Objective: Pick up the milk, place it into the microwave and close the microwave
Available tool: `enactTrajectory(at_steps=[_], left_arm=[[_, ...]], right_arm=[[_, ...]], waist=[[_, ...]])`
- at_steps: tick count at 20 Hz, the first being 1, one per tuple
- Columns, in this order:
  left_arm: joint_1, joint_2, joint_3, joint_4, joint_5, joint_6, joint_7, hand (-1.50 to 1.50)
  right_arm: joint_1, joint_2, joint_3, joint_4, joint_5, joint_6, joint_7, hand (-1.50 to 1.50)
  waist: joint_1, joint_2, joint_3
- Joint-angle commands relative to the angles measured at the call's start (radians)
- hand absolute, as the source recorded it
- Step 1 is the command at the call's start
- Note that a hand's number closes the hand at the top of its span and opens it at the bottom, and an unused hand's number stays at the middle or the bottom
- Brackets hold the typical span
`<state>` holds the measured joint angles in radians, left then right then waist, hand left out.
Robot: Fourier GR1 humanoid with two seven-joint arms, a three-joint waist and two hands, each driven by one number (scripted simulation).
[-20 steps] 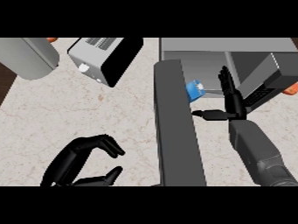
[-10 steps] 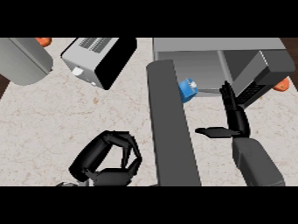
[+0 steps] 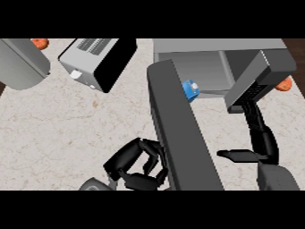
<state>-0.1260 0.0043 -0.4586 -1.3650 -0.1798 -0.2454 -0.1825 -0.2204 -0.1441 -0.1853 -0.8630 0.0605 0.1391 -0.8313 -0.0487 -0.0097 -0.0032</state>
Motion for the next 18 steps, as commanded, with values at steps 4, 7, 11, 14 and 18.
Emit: enactTrajectory(at_steps=[4, 7, 11, 14, 18], left_arm=[[-0.128, -0.004, -0.242, 0.19, 0.048, 0.16, -0.057, 1.5], [-0.155, -0.004, -0.347, 0.239, 0.065, 0.233, -0.042, 1.5], [-0.245, -0.004, -0.489, 0.254, 0.246, 0.442, -0.006, 1.5], [-0.273, -0.004, -0.508, 0.28, 0.317, 0.554, -0.024, 1.5], [-0.356, -0.004, -0.524, 0.239, 0.427, 0.669, -0.031, 1.5]], right_arm=[[0.204, -0.05, 0.001, -0.355, -0.08, 0.081, 0.116, -1.5], [0.273, -0.039, 0.008, -0.524, -0.112, 0.08, 0.192, -1.5], [0.324, -0.062, 0.001, -0.615, -0.192, 0.168, 0.255, -1.5], [0.33, -0.087, -0.004, -0.654, -0.248, 0.233, 0.277, -1.5], [0.316, -0.103, 0.003, -0.701, -0.273, 0.251, 0.322, -1.5]], waist=[[-0.014, 0.006, -0.001], [-0.014, 0.007, -0.001], [-0.028, 0.012, 0.0], [-0.062, 0.017, -0.002], [-0.082, 0.022, -0.003]])
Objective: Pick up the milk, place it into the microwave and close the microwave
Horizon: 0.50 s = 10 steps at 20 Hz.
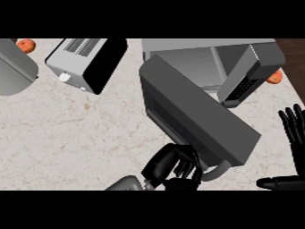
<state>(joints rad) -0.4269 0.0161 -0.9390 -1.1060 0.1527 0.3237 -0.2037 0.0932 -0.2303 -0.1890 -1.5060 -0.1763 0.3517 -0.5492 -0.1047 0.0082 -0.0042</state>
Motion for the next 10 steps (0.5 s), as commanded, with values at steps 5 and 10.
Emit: enactTrajectory(at_steps=[5, 10], left_arm=[[-0.105, -0.015, -0.05, 0.025, 0.187, 0.188, -0.079, 1.5], [-0.222, -0.016, -0.029, 0.058, 0.262, 0.233, -0.096, 1.5]], right_arm=[[-0.025, -0.069, 0.004, -0.126, -0.097, 0.102, 0.092, -1.5], [-0.03, -0.084, 0.056, -0.175, -0.132, 0.173, 0.127, -1.5]], waist=[[-0.048, 0.012, -0.003], [-0.085, 0.021, -0.003]])
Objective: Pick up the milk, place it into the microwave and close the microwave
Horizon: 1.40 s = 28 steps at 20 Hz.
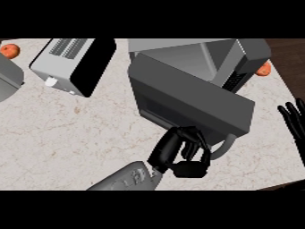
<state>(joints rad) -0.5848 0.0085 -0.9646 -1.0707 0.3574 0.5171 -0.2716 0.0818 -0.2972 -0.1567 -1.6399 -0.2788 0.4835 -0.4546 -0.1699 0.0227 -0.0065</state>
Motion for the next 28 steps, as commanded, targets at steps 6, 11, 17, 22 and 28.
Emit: enactTrajectory(at_steps=[6, 11, 17, 22, 28], left_arm=[[-0.165, -0.008, 0.068, 0.102, 0.162, 0.078, -0.017, 1.5], [-0.231, -0.008, 0.094, 0.154, 0.227, 0.12, -0.016, 1.5], [-0.293, -0.008, 0.222, 0.175, 0.342, 0.115, -0.1, 1.5], [-0.325, -0.008, 0.244, 0.233, 0.403, 0.093, -0.136, 1.5], [-0.349, -0.008, 0.263, 0.27, 0.448, 0.083, -0.19, 1.5]], right_arm=[[-0.019, -0.062, 0.011, -0.101, -0.095, 0.085, 0.074, -1.5], [-0.026, -0.056, 0.026, -0.116, -0.13, 0.093, 0.099, -1.5], [-0.039, -0.064, 0.032, -0.136, -0.183, 0.095, 0.143, -1.5], [-0.064, -0.075, 0.024, -0.145, -0.222, 0.092, 0.169, -1.5], [-0.091, -0.121, -0.009, -0.173, -0.261, 0.1, 0.193, -1.5]], waist=[[-0.076, 0.016, 0.0], [-0.117, 0.031, 0.001], [-0.122, 0.046, -0.004], [-0.14, 0.058, -0.001], [-0.164, 0.059, -0.001]])
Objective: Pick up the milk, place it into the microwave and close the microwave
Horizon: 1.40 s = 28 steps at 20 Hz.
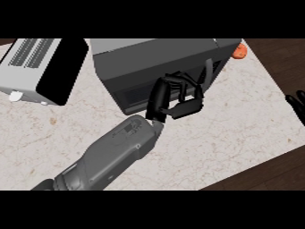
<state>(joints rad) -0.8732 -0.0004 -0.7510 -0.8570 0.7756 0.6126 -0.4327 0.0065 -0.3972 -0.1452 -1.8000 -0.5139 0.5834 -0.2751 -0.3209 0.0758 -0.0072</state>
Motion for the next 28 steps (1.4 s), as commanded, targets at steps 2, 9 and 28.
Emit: enactTrajectory(at_steps=[2, 9, 28], left_arm=[[-0.062, 0.0, 0.046, 0.064, 0.046, -0.022, -0.045, 1.5], [-0.064, 0.0, 0.032, 0.084, 0.082, -0.012, -0.098, 1.5], [-0.074, 0.0, 0.014, 0.13, 0.165, -0.032, -0.198, 1.5]], right_arm=[[-0.022, -0.016, -0.01, -0.008, -0.036, 0.002, 0.02, -1.5], [-0.035, -0.036, -0.015, -0.032, -0.081, 0.005, 0.047, -1.5], [-0.068, -0.101, -0.053, -0.045, -0.178, -0.011, 0.123, -1.5]], waist=[[-0.007, 0.012, 0.002], [-0.034, 0.012, 0.002], [-0.038, 0.021, 0.004]])
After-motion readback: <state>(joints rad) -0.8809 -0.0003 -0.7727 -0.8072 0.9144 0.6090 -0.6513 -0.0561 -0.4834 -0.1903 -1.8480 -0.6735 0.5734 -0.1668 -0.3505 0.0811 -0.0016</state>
